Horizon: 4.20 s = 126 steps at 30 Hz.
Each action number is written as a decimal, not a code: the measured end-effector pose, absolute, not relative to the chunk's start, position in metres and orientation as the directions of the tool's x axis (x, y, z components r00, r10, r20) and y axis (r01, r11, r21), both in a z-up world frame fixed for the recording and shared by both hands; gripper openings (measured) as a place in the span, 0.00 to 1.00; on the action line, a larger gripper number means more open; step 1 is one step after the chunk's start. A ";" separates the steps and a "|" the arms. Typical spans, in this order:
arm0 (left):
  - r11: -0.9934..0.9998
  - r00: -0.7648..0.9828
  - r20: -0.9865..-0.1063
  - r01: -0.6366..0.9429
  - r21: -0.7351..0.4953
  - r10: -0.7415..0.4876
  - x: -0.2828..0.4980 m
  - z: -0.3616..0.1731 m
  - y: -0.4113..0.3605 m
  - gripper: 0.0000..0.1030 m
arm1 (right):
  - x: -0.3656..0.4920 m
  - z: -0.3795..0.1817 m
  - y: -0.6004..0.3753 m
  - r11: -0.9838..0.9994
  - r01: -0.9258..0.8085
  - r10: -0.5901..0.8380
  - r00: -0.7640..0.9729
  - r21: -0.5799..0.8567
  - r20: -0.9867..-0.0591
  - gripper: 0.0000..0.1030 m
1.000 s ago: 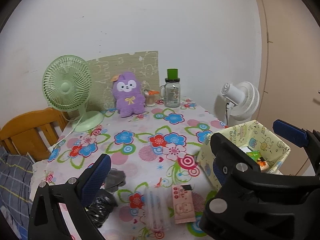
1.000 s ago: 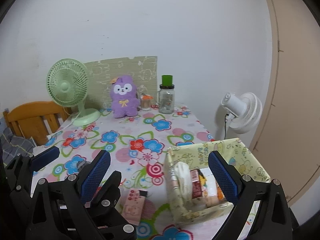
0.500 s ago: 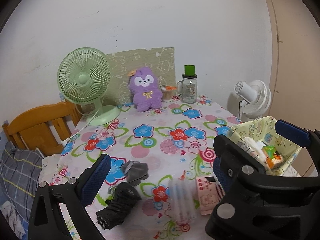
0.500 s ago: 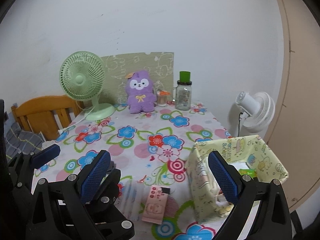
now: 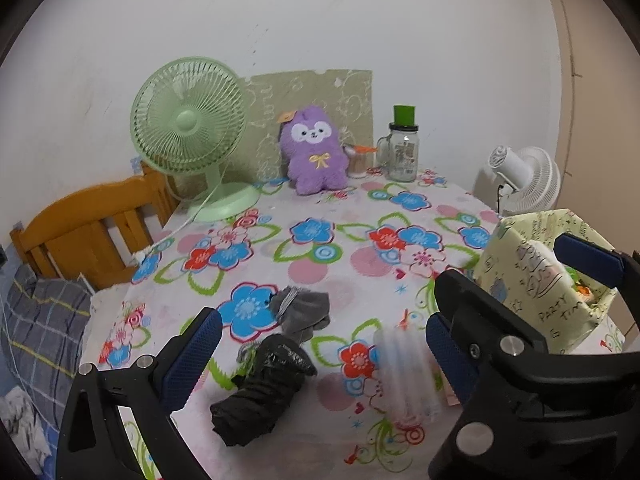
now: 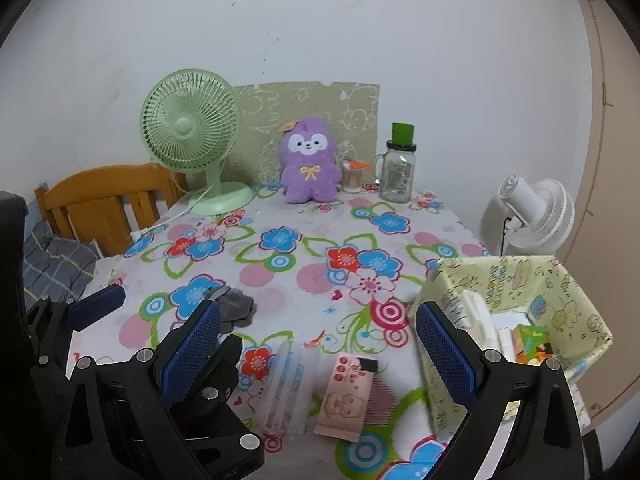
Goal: Organize soft objects
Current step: 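Withdraw both tools from the box and move toward the remaining items, then grasp the pink tissue pack with the right tool while the left grasps the black wrapped item, then lift both held items and carry them over the paper box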
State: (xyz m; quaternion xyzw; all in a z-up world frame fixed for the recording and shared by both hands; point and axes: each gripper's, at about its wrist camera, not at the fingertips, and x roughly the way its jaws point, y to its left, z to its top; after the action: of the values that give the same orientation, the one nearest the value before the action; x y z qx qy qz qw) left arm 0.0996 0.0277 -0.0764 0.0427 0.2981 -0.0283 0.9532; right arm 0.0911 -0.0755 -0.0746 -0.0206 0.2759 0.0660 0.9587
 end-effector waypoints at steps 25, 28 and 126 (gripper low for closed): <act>0.998 0.717 -0.697 0.031 0.047 0.011 0.117 -0.141 0.043 0.99 | 0.122 -0.144 -0.077 0.998 -0.060 0.049 0.737 0.007 -0.674 0.80; 0.998 0.709 -0.705 0.033 0.050 0.012 0.117 -0.145 0.041 0.99 | 0.126 -0.151 -0.079 0.999 -0.048 0.041 0.721 0.009 -0.692 0.77; 0.996 0.799 -0.600 0.081 0.039 -0.041 0.098 -0.071 0.013 0.43 | 0.102 -0.076 -0.111 0.999 -0.037 0.052 0.811 0.037 -0.582 0.41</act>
State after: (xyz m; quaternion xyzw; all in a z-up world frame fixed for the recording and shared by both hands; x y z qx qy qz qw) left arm 0.0980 0.0133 -0.0715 0.0310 0.3152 -0.0321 0.9480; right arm 0.1022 -0.1107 -0.0764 0.0119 0.3061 0.0233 0.9516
